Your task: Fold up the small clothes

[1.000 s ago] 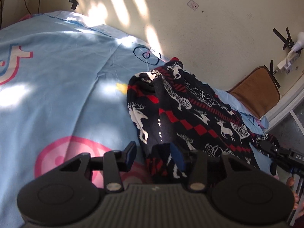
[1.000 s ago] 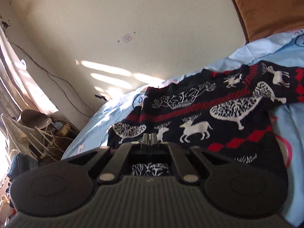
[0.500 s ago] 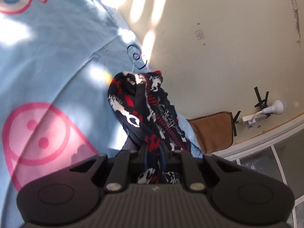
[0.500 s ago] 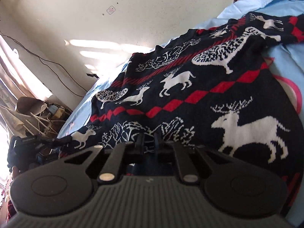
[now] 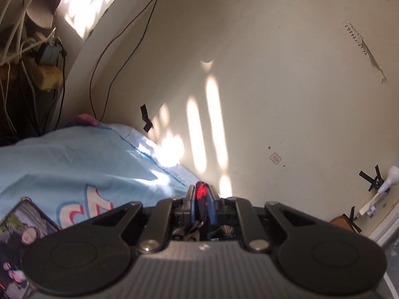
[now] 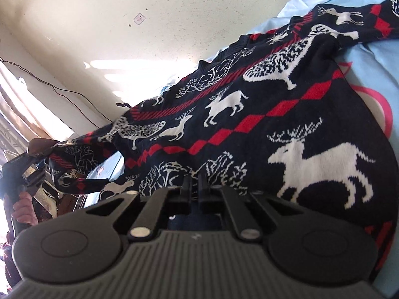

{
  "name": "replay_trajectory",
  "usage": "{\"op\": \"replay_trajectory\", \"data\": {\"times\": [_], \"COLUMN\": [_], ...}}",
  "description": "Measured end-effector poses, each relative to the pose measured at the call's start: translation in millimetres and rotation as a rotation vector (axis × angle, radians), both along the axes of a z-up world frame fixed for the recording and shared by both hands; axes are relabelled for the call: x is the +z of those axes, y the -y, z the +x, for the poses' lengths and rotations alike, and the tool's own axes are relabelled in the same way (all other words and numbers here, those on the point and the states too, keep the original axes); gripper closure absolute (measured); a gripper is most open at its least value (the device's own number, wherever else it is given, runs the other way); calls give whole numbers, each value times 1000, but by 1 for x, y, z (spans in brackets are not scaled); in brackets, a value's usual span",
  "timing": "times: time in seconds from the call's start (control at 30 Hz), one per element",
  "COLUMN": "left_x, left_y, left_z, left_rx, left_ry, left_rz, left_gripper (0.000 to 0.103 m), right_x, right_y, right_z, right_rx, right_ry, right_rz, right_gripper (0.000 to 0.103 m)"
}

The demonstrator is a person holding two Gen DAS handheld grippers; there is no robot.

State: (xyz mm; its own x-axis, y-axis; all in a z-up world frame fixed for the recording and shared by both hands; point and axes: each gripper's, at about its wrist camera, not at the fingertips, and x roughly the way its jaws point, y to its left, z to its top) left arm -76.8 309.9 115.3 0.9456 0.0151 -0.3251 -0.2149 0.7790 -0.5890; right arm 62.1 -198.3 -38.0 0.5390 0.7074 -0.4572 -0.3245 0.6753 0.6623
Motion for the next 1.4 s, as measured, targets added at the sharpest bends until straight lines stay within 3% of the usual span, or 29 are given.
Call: {"op": "replay_trajectory", "data": {"times": [0.17, 0.27, 0.33, 0.43, 0.53, 0.63, 0.7, 0.77, 0.8, 0.83, 0.93, 1.0, 1.07, 1.13, 1.2, 1.27, 1.3, 1.4], "left_x": [-18, -45, -56, -49, -18, 17, 31, 30, 24, 17, -9, -19, -22, -25, -32, -46, -55, -79], "left_y": [27, 30, 29, 34, 60, 121, 182, 251, 283, 308, 347, 332, 291, 243, 192, 152, 137, 119], "left_z": [18, 30, 35, 43, 67, 101, 127, 144, 147, 146, 125, 106, 89, 70, 51, 38, 33, 14], "left_rx": [48, 26, -3, -13, -82, -214, -381, -586, -679, -741, -863, -883, -836, -712, -554, -455, -424, -393], "left_ry": [-93, -177, -185, -141, -44, 58, 103, 79, 45, 21, -38, -48, -48, -63, -119, -200, -228, -249], "left_rz": [132, 100, 52, 28, 35, 72, 91, 157, 211, 268, 397, 389, 364, 346, 316, 225, 164, 33], "left_gripper": [91, 91, 91, 91, 91, 91, 91, 69, 36, 23, 24, 24, 23, 14, 12, 12, 12, 12], "right_x": [0, 0, 0, 0, 0, 0, 0, 0, 0, -1, -1, -2, -1, 3, 18, 42, 56, 87], "right_y": [1, 0, 0, 1, 1, 1, 0, 1, 1, 1, 2, 4, 3, 1, -6, -12, -18, -44], "right_z": [0, 0, 0, 0, 0, 0, 0, 0, 0, 0, -2, -2, -2, -2, 1, 9, 15, 41], "right_rx": [-1, -2, -3, -3, -5, -7, -9, -11, -12, -13, -16, -16, -12, 7, 82, 125, 132, 96], "right_ry": [-1, -1, -1, -3, -2, -2, -2, -2, -1, -1, 2, 0, -3, -1, 14, 83, 133, 279], "right_rz": [2, 2, 3, 6, 6, 6, 6, 8, 10, 11, 14, 21, 16, -2, -22, -41, -65, -160], "right_gripper": [98, 98, 98, 98, 98, 98, 98, 98, 98, 98, 98, 98, 98, 92, 79, 73, 66, 22]}}
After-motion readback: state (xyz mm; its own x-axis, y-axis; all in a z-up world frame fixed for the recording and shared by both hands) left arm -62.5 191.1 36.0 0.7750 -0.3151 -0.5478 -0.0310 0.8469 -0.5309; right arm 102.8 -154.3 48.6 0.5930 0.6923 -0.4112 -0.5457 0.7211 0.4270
